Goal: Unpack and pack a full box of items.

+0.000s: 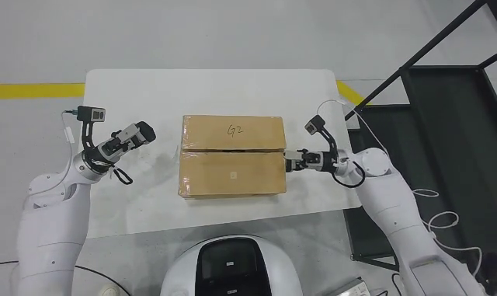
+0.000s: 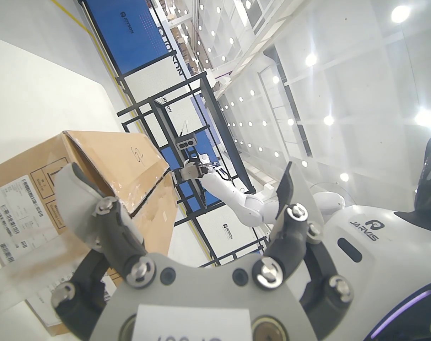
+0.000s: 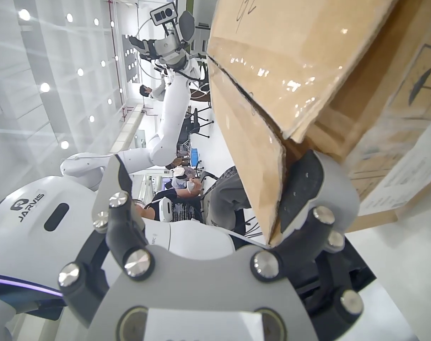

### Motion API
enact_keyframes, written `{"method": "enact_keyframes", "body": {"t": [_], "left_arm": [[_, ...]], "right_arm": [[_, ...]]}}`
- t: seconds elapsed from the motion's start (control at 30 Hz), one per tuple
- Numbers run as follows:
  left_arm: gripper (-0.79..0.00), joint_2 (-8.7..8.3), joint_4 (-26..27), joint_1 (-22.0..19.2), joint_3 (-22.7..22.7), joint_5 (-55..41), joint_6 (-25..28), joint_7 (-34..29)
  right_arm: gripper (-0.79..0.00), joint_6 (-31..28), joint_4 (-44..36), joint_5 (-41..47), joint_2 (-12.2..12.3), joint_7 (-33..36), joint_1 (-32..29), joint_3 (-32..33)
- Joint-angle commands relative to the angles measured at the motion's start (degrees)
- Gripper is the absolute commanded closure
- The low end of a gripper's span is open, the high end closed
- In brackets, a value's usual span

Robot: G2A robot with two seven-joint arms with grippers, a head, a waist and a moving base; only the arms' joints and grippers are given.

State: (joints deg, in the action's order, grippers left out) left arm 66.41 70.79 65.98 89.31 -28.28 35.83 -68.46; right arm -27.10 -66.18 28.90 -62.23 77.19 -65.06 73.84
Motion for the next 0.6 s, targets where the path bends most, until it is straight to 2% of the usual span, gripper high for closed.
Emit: {"method": "enact_keyframes", "body": {"t": [0.0, 0.3, 0.43, 0.57], "left_arm": [[-0.785, 0.0, 0.0, 0.0, 0.0, 0.0, 0.0, 0.0], [-0.785, 0.0, 0.0, 0.0, 0.0, 0.0, 0.0, 0.0], [-0.785, 0.0, 0.0, 0.0, 0.0, 0.0, 0.0, 0.0], [-0.785, 0.0, 0.0, 0.0, 0.0, 0.0, 0.0, 0.0]], "right_arm": [[-0.785, 0.5, -0.2, 2.2, 0.1, 0.5, 0.2, -0.5], [-0.785, 3.3, -9.9, 5.5, 2.1, 3.3, -3.3, 0.8], [-0.785, 3.6, -15.7, 4.3, 2.9, 3.6, -7.2, 0.7], [-0.785, 3.4, -18.6, -1.1, 3.4, 3.4, -10.0, -1.3]]}}
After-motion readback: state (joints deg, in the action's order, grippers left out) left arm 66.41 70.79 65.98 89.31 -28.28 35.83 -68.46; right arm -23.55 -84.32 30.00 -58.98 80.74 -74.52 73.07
